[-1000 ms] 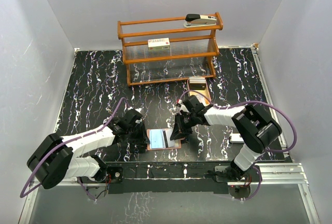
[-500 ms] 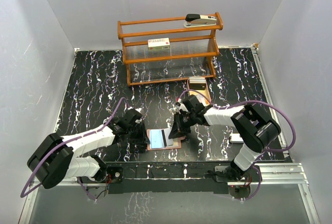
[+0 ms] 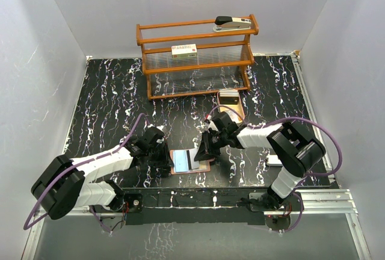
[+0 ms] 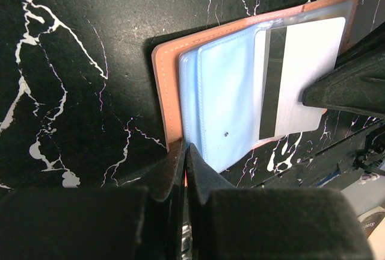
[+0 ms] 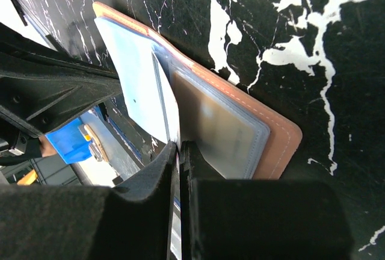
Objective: Put the credit cards into the card holder
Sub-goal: Insert the credit card into the card holder.
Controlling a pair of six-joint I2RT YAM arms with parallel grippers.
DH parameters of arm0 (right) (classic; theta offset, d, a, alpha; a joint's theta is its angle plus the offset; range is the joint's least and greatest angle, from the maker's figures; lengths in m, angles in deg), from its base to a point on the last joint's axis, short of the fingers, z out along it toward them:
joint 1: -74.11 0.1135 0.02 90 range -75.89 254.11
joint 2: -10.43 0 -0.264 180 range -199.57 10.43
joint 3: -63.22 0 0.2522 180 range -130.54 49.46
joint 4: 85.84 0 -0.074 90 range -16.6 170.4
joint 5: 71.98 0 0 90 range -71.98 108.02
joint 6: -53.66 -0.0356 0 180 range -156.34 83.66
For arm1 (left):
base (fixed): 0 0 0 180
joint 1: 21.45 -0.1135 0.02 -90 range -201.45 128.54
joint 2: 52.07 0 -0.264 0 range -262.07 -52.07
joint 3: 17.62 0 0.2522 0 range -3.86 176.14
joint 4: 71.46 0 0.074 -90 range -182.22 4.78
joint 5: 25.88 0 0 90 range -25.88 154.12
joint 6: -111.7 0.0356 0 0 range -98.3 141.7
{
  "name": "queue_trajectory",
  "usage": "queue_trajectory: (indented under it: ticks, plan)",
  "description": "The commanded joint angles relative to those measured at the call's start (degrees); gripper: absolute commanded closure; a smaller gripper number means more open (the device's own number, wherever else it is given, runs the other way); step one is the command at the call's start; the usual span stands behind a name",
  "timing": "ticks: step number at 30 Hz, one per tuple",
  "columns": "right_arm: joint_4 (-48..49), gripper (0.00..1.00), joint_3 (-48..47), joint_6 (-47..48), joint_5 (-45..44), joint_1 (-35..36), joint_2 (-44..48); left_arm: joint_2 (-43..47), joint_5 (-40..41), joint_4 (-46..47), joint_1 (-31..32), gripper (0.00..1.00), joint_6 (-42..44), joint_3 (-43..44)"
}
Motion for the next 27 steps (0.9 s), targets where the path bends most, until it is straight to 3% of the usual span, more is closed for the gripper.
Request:
queue_trajectory:
  ticks: [1,6,14,19,23,27]
  plan:
    - [2.89,0.96,0.99,-1.39,-4.69,0.78,0.78,-1.47,-0.31,0.14,0.15,1.00,-0.30,-1.99]
    - [3.73,0.95,1.51,-3.05,-6.59,1.10,2.29,-0.45,-0.03,-0.68,0.15,1.00,-0.38,-2.13]
    - [-0.99,0.84,-0.88,-2.81,-9.54,2.68,2.14,-1.30,-0.84,0.64,0.20,1.00,-1.94,-1.97]
    - [-8.34,0.72,-2.41,-2.15,-16.19,2.78,6.85,-1.42,-0.76,0.64,0.17,1.00,-2.02,-1.73]
    - [-12.87,0.53,-3.95,-0.95,-18.82,2.83,8.47,-0.86,0.00,-0.79,0.20,1.00,-1.30,-1.34]
    - [-12.92,0.53,-3.93,-0.24,-18.75,2.99,10.22,-0.03,-0.08,0.32,0.16,1.00,-1.60,-2.30]
